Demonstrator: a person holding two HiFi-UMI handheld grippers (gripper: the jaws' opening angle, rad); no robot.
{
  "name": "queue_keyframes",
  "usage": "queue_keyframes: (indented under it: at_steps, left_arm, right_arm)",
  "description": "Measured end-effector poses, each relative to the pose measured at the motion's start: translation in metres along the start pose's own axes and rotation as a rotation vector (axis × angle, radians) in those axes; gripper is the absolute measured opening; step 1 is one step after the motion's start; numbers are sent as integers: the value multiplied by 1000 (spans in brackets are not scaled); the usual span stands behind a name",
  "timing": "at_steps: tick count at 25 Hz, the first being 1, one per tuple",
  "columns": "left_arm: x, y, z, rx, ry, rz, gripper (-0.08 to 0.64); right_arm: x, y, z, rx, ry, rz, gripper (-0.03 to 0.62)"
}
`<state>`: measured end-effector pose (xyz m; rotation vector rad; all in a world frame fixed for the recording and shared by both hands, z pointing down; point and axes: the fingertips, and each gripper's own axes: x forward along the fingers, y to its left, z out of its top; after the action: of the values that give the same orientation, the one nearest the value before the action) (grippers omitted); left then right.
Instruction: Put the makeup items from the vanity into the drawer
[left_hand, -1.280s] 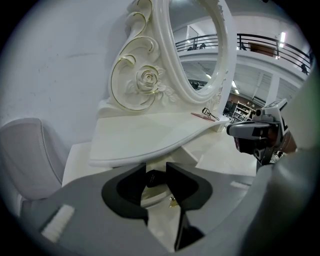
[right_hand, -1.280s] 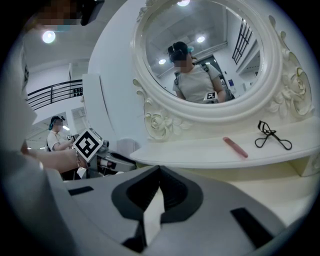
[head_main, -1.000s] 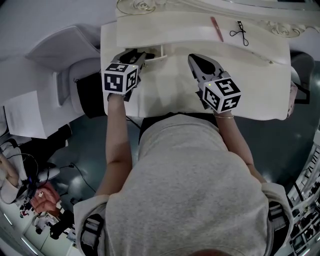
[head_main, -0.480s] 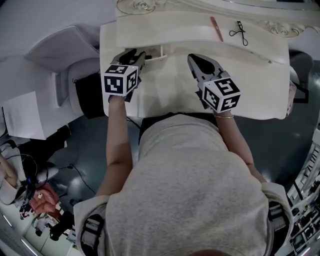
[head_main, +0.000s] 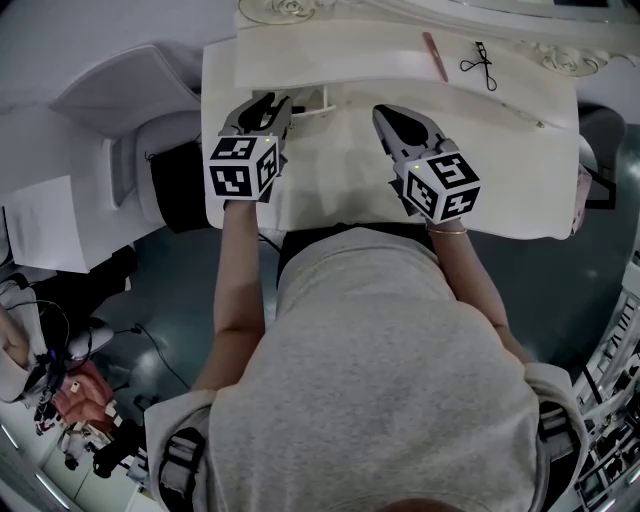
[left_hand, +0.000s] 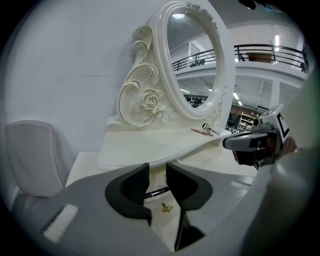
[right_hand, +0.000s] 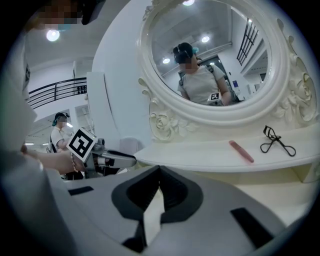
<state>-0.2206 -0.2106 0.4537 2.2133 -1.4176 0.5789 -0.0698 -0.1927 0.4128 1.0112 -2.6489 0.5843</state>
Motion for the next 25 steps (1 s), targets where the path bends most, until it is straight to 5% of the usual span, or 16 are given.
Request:
queue_keyframes:
  at_steps: [15,25]
  left_arm:
    - [-16,-26,-14,-47,-18,-38,15]
    - [-9,-38,-39,-21,70,-27,9]
  right_arm:
    - [-3,11,-2,-23,5,38,8]
    - [-3,12,-4,-26,13,54,8]
